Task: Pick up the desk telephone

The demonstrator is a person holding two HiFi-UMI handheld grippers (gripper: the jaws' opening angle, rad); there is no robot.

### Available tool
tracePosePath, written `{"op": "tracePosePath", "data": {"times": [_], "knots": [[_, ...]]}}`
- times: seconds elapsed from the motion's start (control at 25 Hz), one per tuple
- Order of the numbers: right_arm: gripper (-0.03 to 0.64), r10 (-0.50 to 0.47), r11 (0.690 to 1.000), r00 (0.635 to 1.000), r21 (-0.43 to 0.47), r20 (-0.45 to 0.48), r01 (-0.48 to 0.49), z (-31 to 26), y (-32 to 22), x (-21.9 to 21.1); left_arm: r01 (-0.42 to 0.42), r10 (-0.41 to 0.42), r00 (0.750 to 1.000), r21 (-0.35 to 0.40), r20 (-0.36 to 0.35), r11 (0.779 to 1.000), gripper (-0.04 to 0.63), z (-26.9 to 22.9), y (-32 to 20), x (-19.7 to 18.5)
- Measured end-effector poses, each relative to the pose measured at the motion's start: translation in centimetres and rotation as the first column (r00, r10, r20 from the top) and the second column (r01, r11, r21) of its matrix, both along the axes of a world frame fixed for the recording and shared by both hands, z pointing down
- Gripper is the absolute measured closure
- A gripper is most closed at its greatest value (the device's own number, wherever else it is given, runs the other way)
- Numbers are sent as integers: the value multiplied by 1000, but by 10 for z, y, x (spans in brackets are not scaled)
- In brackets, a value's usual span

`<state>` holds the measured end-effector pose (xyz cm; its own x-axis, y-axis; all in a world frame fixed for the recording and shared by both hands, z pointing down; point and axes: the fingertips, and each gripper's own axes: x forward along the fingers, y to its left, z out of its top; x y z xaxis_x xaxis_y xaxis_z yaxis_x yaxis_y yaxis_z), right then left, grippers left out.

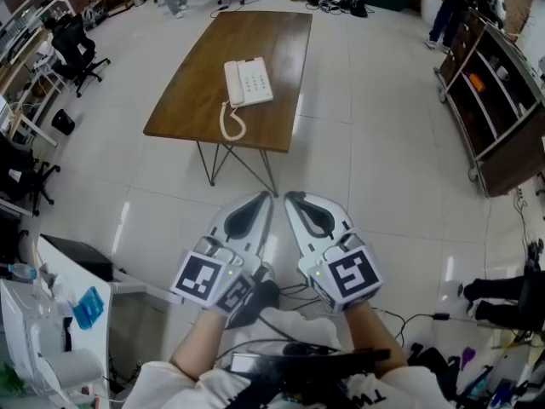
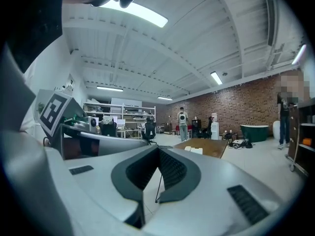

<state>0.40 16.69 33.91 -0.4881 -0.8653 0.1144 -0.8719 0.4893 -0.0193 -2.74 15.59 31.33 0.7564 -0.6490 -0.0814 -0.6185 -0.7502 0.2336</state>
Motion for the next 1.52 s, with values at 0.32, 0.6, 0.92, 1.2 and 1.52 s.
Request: {"op": "tracePosePath", "data": {"times": [0.32, 0.6, 0.92, 1.2, 1.52], "knots": [[616, 5, 999, 1000, -36, -7, -5, 3, -55, -14, 2, -2, 1000, -24, -8, 1000, 594, 2, -56, -15], [617, 8, 998, 1000, -57, -20, -10, 5, -90, -28, -3, 2, 999, -25, -34, 1000, 594, 1, -93, -29], [617, 39, 997, 998, -60, -43, -42, 2, -118, -46, -45, 45, 998, 0, -50, 999, 594, -3, -122, -44], [617, 48, 998, 997, -39, -52, -50, 1, -123, -53, -60, 60, 996, 6, -60, 998, 594, -8, -123, -49], [617, 52, 998, 998, -33, -26, -53, 3, -134, -54, -59, 59, 998, -1, -37, 998, 594, -4, -133, -52]]}}
